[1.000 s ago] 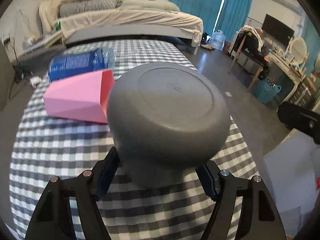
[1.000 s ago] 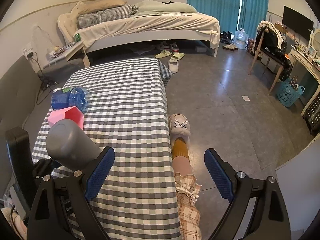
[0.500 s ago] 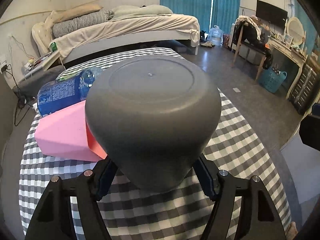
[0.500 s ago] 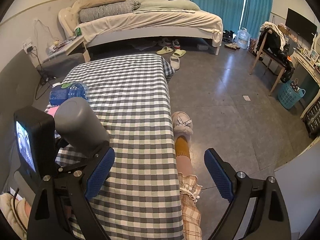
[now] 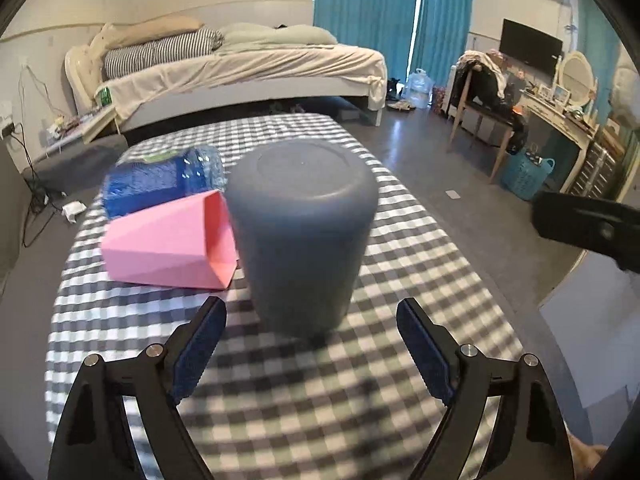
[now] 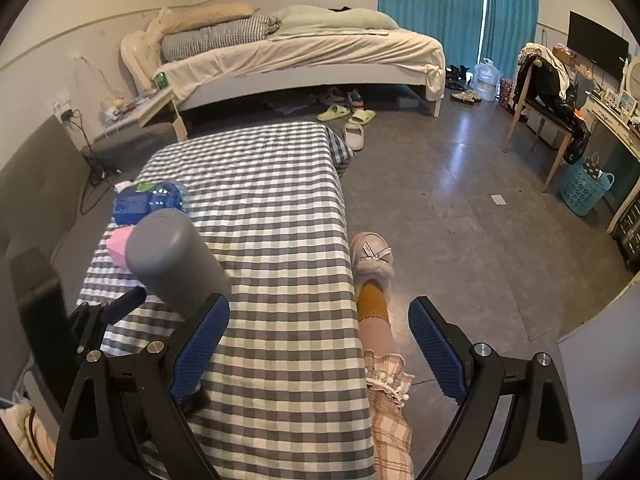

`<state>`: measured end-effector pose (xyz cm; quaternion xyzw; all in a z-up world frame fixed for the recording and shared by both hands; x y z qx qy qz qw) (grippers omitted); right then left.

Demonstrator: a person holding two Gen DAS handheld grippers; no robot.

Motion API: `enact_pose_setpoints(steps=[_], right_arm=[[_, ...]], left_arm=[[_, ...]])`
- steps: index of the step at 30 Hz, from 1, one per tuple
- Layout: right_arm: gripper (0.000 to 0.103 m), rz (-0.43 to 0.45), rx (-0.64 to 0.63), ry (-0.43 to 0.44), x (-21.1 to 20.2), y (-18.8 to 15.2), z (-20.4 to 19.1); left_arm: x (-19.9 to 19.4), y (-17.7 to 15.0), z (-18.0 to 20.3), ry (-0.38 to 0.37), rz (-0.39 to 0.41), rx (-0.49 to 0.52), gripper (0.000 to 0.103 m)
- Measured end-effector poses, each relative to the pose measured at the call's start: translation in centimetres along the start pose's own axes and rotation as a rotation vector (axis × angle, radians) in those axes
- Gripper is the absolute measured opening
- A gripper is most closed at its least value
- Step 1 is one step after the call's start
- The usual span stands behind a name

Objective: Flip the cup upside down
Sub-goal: 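Lower the grey cup upside down onto the cloth and open the left gripper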

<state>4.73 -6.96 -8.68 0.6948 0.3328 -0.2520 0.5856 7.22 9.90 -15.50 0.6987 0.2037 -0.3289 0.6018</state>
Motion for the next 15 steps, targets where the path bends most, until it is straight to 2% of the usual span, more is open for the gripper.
enact_pose_setpoints(steps=[6, 11, 15], right_arm=[[0.092, 0.063, -0.011, 0.031, -1.7, -0.9, -1.2], [0.092, 0.126, -0.061, 0.063, -2.7, -1.7, -2.5], [0.092, 0.174, -0.095, 0.087, -3.2, -2.8, -3.0]], left_arm=[[-4.0, 0.2, -2.0, 0.016, 0.054, -0.046, 0.090], [-7.6, 0.9, -4.6, 0.063, 0.139, -0.113, 0.090], [-9.7, 0.8, -6.2, 0.111, 0.190, -0.157, 0.097]])
Point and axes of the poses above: each gripper's, at about its wrist camera, not at the fingertips, and x roughly the way its jaws point, z to its right, y to its top, the point moved 3 cm from there along x, roughly the way its jaws point, and after that the axes turned 9 degrees about y, right-handed, at the moved point
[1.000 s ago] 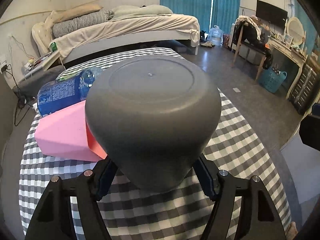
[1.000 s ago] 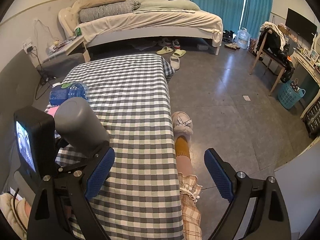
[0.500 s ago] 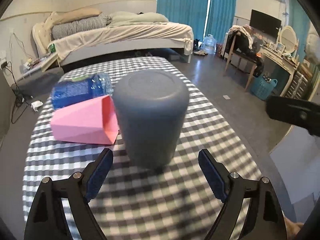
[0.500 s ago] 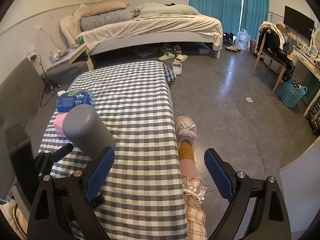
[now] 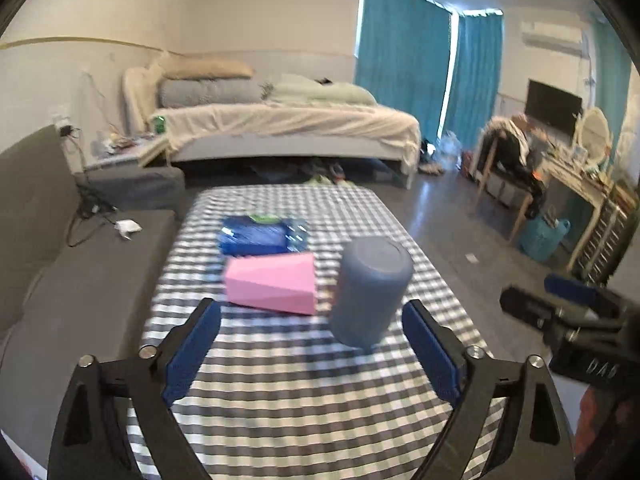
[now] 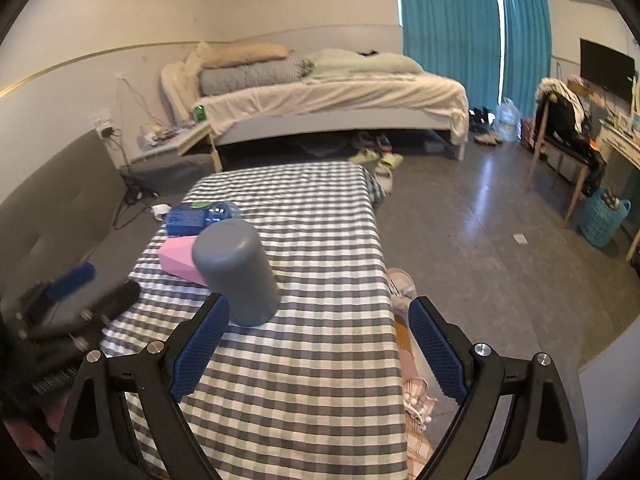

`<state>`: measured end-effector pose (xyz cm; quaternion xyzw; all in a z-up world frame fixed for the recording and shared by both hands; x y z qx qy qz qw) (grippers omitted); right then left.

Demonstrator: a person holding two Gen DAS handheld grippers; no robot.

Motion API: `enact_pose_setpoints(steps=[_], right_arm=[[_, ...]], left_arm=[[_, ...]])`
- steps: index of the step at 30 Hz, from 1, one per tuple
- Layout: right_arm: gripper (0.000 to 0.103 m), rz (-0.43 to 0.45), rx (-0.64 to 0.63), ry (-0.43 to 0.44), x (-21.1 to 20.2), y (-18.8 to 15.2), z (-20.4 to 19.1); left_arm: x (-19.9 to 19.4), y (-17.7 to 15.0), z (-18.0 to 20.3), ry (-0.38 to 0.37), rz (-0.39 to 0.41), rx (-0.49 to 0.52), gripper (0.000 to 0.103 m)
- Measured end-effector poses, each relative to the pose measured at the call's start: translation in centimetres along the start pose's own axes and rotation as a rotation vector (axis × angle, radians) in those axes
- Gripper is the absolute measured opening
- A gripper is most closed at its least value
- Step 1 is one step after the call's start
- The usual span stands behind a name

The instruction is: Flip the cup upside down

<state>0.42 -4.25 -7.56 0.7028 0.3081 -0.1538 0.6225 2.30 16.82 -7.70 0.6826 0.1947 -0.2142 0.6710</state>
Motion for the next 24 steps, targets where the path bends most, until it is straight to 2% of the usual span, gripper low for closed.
enact_pose_setpoints(steps=[5, 9, 15, 24], right_arm=[[0.092, 0.026, 0.008, 0.019, -0.5, -0.6, -0.3], [0.092, 0.050, -0.023, 0.025, -1.1, -0.6, -0.8], [0.103, 0.082, -0.040, 0.006, -1.5, -1.1, -0.8], [0.103, 0.086, -0.061, 0.013, -1.6, -1.2, -1.1]], left_arm=[[-2.0, -0.2, -1.6, 0.055, 0.050, -0.017, 0.099], [-2.5, -0.7, -2.5, 0.083, 0.049, -0.019, 0.102], [-2.7, -1.8, -3.5, 0.124, 0.044, -0.031, 0.103], [-2.4, -2.1, -4.0, 0.143, 0.034, -0.052, 0.103]])
Point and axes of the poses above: each gripper's, at about its wrist camera, not at the fingertips, and x roughly the way its jaws point, z to its right, y to its top, the point moved 3 cm from there along x, roughly the way its jaws point, and after that the axes turned 9 degrees about y, right-handed, at the moved point
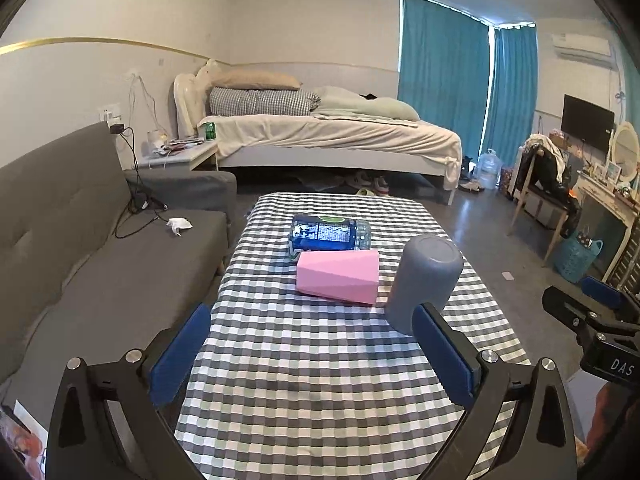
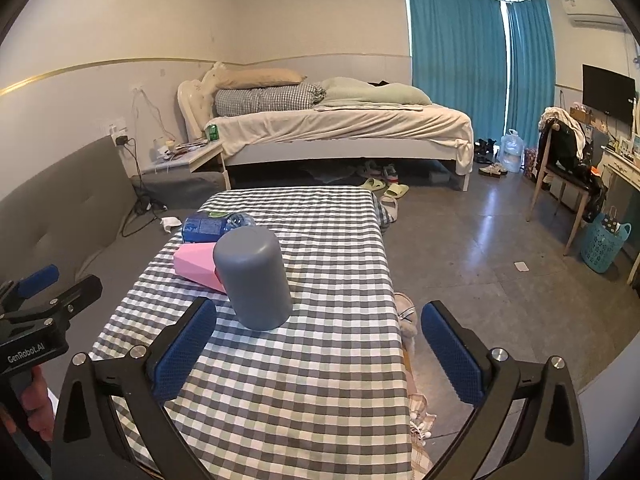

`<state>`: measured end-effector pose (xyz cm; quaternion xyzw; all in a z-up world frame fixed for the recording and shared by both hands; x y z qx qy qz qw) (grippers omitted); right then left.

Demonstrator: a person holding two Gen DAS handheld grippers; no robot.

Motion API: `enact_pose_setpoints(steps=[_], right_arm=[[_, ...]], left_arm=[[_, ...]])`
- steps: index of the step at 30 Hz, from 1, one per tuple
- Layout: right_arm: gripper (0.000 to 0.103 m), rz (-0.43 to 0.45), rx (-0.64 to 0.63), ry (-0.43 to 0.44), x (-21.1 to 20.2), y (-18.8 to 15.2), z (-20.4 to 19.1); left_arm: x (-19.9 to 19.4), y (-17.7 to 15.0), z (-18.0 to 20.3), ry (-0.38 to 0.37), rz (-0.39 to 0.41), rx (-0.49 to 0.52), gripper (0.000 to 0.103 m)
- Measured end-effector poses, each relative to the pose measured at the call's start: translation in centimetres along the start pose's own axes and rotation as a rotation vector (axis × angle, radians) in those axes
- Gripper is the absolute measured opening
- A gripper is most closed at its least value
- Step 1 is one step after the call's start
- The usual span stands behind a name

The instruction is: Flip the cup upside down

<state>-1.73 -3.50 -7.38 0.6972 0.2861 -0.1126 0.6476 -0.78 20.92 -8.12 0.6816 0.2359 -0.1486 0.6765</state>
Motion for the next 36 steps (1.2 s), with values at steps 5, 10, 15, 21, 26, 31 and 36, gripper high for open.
enact_pose_setpoints(steps=[5, 10, 15, 21, 26, 31, 36], right_arm=[[0.103, 0.000, -0.015, 0.000, -0.11, -0.07, -0.46], [0.103, -0.002, -0.020, -0.002, -0.10, -0.10, -0.60], [0.103, -0.002, -0.022, -0.002, -0.07, -0.15, -0.72], [0.103, -0.009, -0.029, -0.010, -0.05, -0.15, -0.74], [0.103, -0.008, -0.042, -0.012, -0.18, -0.23, -0.91], [0.103, -0.012, -0.044, -0.009, -0.17, -0.19, -0.97], [0.103, -0.018, -0.051, -0.014, -0.13, -0.21, -1.06]], left_arm=[[-0.13, -0.16, 0.05, -0.001, 0.000, 0.008, 0.103], [-0.21, -0.17, 0.13, -0.005, -0.002, 0.009, 0.103], [-0.27, -0.13, 0.32, -0.007, 0.002, 0.014, 0.103], [-0.38, -0.08, 0.28, -0.009, 0.014, 0.020, 0.103], [-0.28, -0.15, 0.40, -0.019, 0.007, 0.028, 0.103], [-0.25, -0.13, 0.35, -0.016, 0.005, 0.024, 0.103], [-0.10, -0.13, 0.30, -0.011, 0.006, 0.025, 0.103]])
Point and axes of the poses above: each gripper's, at about its wrist camera, not at the fingertips, and x roughly the way its jaws point, z to its right, y to its top, the point moved 3 cm from there along x, roughly the way its jaws point, and after that the axes turned 9 degrees about y, right-handed, at the moved point
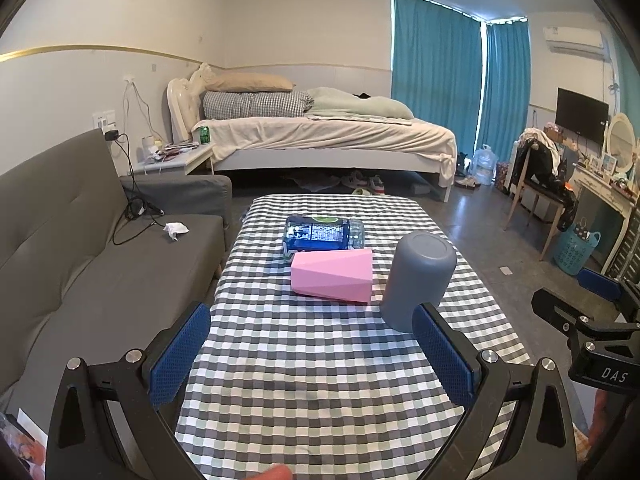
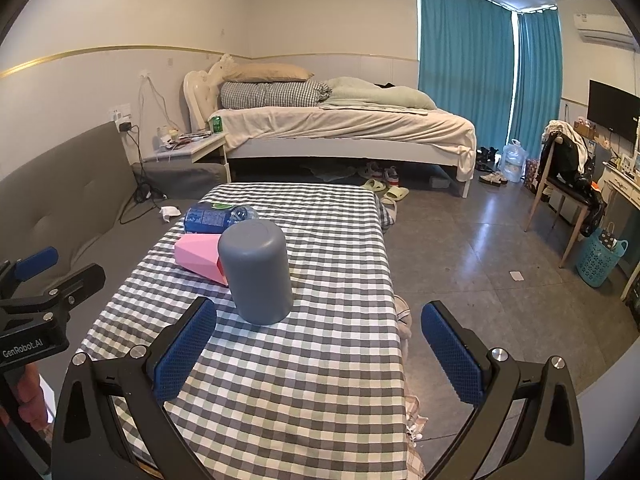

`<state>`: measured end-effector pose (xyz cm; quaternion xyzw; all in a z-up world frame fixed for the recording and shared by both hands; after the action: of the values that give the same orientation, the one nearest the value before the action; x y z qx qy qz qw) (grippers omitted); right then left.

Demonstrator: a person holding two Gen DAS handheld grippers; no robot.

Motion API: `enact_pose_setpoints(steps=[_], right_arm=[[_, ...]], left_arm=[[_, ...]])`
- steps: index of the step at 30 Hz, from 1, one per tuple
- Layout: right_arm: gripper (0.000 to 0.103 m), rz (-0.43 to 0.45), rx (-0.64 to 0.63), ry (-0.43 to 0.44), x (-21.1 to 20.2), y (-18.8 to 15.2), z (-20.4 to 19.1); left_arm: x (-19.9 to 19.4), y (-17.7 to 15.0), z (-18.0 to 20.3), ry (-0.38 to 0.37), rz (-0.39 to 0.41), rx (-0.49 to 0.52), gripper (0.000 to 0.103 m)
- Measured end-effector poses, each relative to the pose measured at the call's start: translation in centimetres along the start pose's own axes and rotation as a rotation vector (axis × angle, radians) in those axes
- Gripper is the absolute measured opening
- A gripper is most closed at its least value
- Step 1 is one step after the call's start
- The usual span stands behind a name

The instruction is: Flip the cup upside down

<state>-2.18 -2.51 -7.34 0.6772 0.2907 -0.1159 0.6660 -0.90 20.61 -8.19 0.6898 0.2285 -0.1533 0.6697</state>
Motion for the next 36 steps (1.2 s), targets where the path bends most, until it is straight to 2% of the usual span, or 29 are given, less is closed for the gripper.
enact_pose_setpoints(steps=[36], right_arm=[[0.103, -0.019, -0.008, 0.007, 0.65, -0.29, -0.50]], left_arm=[[0.10, -0.25, -0.26, 0.003, 0.000, 0.004, 0.103]])
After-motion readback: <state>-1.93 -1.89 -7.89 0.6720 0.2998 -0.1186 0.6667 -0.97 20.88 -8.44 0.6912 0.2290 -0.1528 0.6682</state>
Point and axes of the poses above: each gripper's, at about its wrist camera, not at the fingertips, and x roughly the way its jaws point, z to its right, y to its top, the point moved 3 cm from there along x, roughly the way its jaws point, and after that the axes turned 9 degrees about y, right-handed, at the moved point
